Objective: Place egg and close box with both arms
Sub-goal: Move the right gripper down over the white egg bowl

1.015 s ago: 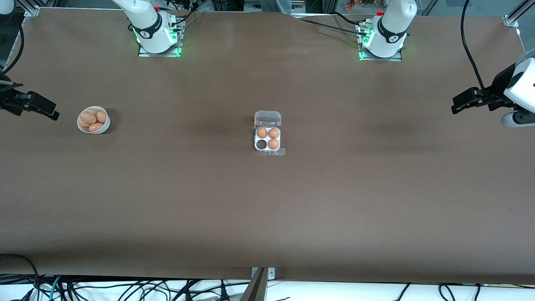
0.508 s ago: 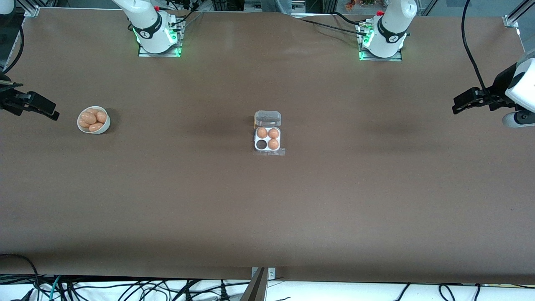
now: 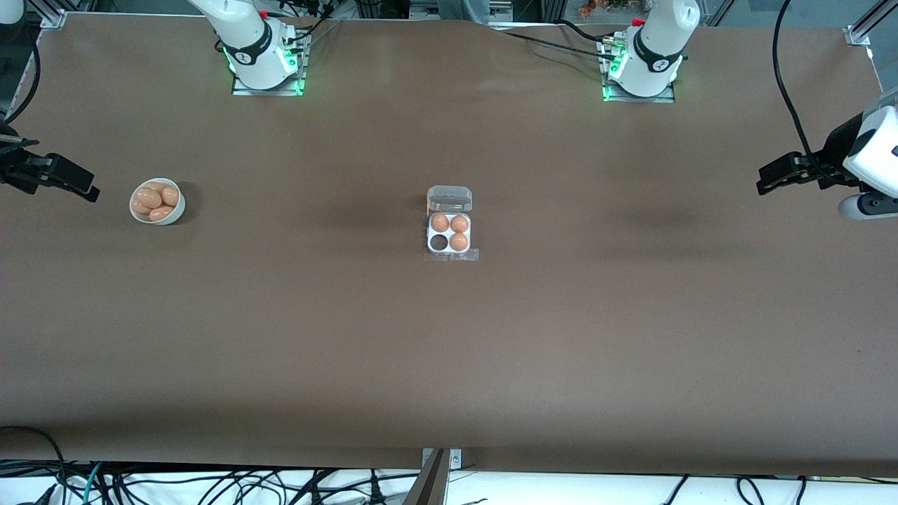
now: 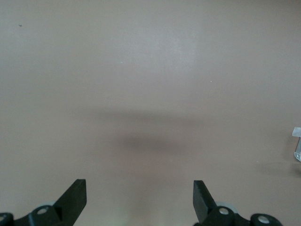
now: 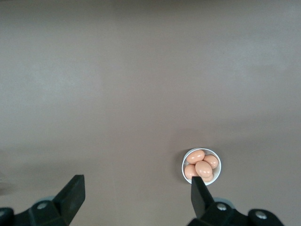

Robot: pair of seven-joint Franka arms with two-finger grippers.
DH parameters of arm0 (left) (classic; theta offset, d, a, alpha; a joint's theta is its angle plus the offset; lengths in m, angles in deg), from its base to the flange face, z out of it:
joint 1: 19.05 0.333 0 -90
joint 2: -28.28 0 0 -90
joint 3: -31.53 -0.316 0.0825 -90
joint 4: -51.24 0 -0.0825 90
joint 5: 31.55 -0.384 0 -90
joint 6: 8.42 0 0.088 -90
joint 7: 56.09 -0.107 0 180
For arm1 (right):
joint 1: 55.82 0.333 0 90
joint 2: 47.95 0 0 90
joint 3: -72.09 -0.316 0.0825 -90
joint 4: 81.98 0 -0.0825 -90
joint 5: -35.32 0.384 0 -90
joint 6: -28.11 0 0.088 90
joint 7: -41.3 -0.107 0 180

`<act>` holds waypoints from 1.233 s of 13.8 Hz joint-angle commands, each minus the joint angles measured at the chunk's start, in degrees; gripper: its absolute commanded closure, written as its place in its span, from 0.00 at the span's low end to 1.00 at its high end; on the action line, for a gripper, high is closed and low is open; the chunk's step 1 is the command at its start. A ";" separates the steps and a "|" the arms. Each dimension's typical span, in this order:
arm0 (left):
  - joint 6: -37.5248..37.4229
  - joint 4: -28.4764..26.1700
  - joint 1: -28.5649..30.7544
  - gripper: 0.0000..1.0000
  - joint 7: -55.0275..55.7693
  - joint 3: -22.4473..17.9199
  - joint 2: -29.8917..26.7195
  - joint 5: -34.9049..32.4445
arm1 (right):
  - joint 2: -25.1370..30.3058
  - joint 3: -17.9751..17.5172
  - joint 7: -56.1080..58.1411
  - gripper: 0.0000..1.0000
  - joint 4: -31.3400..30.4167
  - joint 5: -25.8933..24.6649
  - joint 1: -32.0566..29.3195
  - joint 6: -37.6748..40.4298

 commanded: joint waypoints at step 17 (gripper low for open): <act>-0.52 1.55 0.08 0.00 -1.01 0.18 0.60 -0.10 | 0.92 9.69 17.01 0.00 -32.80 -0.34 -1.18 -27.12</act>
